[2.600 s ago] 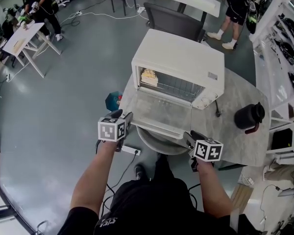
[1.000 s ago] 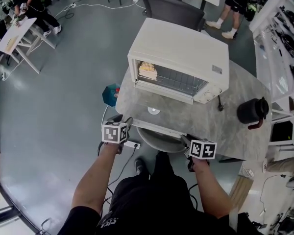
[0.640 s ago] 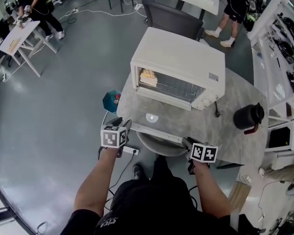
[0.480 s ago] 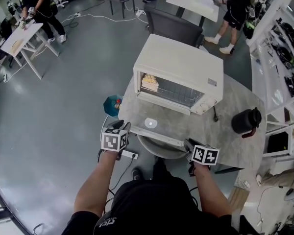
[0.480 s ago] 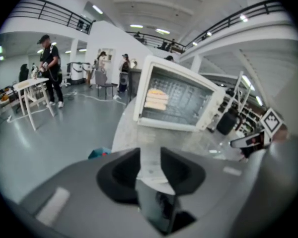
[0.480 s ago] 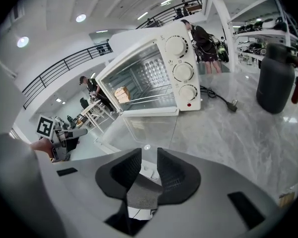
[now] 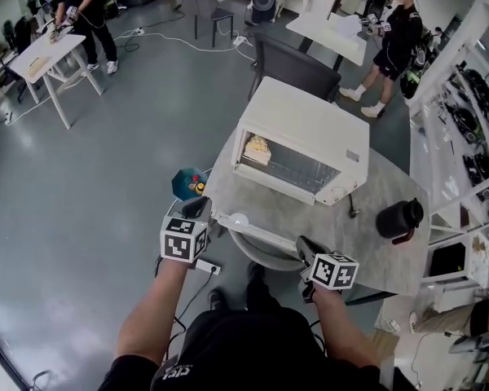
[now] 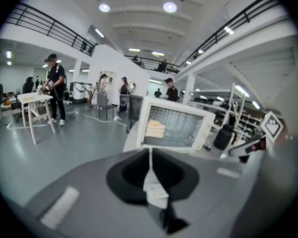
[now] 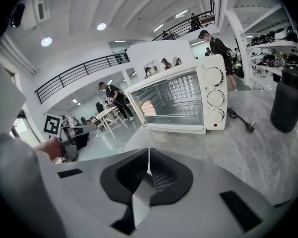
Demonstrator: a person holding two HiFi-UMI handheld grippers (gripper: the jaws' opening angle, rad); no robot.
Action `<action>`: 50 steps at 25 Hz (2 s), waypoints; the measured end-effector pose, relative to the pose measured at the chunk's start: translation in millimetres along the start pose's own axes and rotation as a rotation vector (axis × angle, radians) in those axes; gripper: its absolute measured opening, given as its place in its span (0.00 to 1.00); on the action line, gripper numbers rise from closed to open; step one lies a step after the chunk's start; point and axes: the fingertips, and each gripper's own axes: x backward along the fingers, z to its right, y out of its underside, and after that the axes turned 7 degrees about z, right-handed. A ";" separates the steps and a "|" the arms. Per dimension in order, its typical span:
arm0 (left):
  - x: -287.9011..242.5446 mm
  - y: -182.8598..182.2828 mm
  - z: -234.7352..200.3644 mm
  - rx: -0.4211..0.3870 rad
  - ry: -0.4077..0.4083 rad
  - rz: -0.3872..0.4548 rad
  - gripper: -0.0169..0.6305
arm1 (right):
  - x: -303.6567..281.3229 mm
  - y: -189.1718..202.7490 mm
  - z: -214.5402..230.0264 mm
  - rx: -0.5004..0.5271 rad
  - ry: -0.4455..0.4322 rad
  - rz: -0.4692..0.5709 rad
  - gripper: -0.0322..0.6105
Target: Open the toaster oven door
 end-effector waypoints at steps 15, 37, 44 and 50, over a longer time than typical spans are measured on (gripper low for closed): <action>21.5 -26.9 54.5 0.019 0.068 0.082 0.04 | 59.7 -47.2 -18.3 0.029 -0.068 0.183 0.04; 23.0 -113.3 220.6 -0.073 -0.040 0.264 0.04 | 167.8 -172.6 57.6 0.188 -0.375 0.480 0.10; 52.1 -117.4 194.4 -0.112 -0.095 0.285 0.04 | 158.3 -166.4 3.9 0.222 -0.504 0.468 0.04; 75.5 -119.9 153.8 -0.095 -0.093 0.310 0.04 | 137.1 -173.0 -42.6 0.264 -0.516 0.465 0.04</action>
